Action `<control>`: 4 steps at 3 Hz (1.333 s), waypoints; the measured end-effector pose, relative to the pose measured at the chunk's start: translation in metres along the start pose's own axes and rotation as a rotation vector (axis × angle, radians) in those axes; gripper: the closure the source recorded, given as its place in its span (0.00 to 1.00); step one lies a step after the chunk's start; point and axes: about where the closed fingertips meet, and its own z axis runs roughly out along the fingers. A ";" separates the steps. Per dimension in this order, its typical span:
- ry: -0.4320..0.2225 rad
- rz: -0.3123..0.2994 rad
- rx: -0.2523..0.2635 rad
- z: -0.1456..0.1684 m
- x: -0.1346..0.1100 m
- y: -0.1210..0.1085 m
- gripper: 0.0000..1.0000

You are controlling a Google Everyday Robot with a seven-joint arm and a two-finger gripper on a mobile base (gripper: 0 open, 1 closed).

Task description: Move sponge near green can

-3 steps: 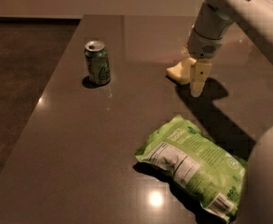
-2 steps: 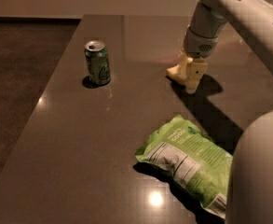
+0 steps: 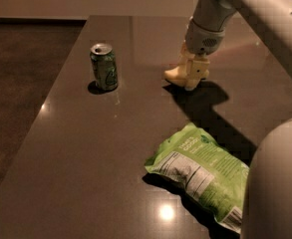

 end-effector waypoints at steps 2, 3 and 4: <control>-0.115 -0.104 -0.003 -0.014 -0.076 0.028 1.00; -0.158 -0.157 -0.033 -0.003 -0.116 0.046 1.00; -0.180 -0.192 -0.062 0.012 -0.145 0.058 1.00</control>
Offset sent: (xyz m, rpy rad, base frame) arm -0.0768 0.1198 0.0317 0.1664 0.0336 0.2038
